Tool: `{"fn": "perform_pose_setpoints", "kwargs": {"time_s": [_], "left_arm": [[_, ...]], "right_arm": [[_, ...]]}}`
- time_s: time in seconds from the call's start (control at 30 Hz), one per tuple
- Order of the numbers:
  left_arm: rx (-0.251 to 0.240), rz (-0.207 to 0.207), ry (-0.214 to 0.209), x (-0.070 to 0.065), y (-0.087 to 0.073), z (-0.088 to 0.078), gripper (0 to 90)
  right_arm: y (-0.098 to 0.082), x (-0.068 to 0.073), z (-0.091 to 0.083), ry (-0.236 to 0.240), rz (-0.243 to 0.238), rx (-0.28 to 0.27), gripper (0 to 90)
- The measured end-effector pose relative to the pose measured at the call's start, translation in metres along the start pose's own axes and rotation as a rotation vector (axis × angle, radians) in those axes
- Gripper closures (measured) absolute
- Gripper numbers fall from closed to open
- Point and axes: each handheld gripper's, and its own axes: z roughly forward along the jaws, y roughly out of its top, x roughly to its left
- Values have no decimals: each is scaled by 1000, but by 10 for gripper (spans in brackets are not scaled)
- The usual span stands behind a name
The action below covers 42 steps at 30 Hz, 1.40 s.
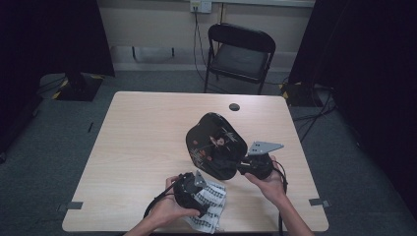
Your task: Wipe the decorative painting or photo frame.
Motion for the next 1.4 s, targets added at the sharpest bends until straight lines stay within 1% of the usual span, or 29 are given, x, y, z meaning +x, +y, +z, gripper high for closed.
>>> {"fn": "perform_pose_setpoints", "kwargs": {"time_s": [0.03, 0.1, 0.17, 0.27, 0.3, 0.37, 0.4, 0.43, 0.47, 0.5, 0.53, 0.57, 0.6, 0.63, 0.7, 0.73, 0.8, 0.9, 0.93, 0.97, 1.07, 1.13, 1.17, 1.2, 1.23, 1.27, 1.3, 1.37, 1.4], "left_arm": [[3, 2, 6, 0, 0, 0, 37], [15, 14, -3, 1, 1, 0, 39], [13, 18, -10, 3, 1, -1, 58], [4, 17, -18, 5, 1, -3, 119], [-10, 8, -24, 7, 0, -5, 148], [-15, 22, -28, 12, -1, -7, 230], [-19, 20, -21, 13, -2, -8, 268], [-40, -5, -22, 15, -3, -9, 320], [-42, 7, -19, 19, -4, -11, 375], [-42, 7, -19, 19, -4, -11, 488], [-51, 2, -9, 19, -5, -12, 488], [-51, 2, -9, 19, -5, -12, 530], [-53, 1, -17, 21, -5, -12, 530], [-61, -7, -5, 20, -6, -12, 571], [-70, -5, -14, 21, -7, -12, 646], [-85, -16, -14, 20, -7, -11, 692], [-89, -23, -11, 19, -7, -11, 736], [-93, -38, -11, 19, -7, -11, 757], [-100, -56, -8, 19, -7, -11, 765], [-104, -60, -8, 19, -8, -11, 770], [-109, -81, -24, 23, -8, -11, 775], [-121, -91, -26, 27, -8, -12, 780], [-138, -108, -25, 29, -8, -14, 781], [-183, -125, -25, 33, -7, -21, 783], [-210, -136, -26, 35, -7, -25, 784], [-210, -136, -26, 35, -7, -25, 784], [-219, -144, -29, 38, -7, -29, 784], [-253, -158, -15, 44, -9, -38, 784], [-273, -177, -11, 48, -10, -42, 785]], "right_arm": [[0, 0, 0, 0, -1, 0, 778], [0, 0, 0, 0, -1, 0, 778], [0, 0, 0, 0, -2, 0, 778], [0, 0, 0, -4, -4, 1, 778], [0, 0, 0, -4, -4, 1, 778], [0, 0, 0, -4, -4, 1, 777], [0, 0, 0, -5, -4, 1, 777], [0, 0, 0, -5, -4, 1, 777], [0, 1, 0, -4, -5, 3, 777], [0, 1, 0, -4, -5, 3, 777], [0, 1, 0, -4, -4, 3, 777], [0, 1, 0, -4, -4, 3, 777], [0, 1, 0, -4, -5, 2, 777], [0, 1, 0, -3, -5, 2, 777], [0, 0, 0, -3, -4, 2, 777], [1, 0, 0, -4, -6, 5, 774], [1, 0, 0, -11, -5, 5, 768], [2, 0, 0, -23, -5, 0, 757], [2, 0, 0, -30, -1, -9, 732], [4, 0, -1, -41, 9, -19, 709], [8, -1, -4, -37, 12, -42, 719], [9, -2, -6, -24, 15, -48, 753], [9, -2, -6, -20, 13, -49, 766], [9, -1, -6, -15, 9, -50, 777], [9, -1, -6, -11, 9, -51, 780], [9, -1, -6, -11, 9, -51, 780], [9, -1, -6, -13, 10, -52, 780], [9, 0, -6, -14, 11, -53, 784], [9, 1, -7, -13, 12, -53, 785]]}}
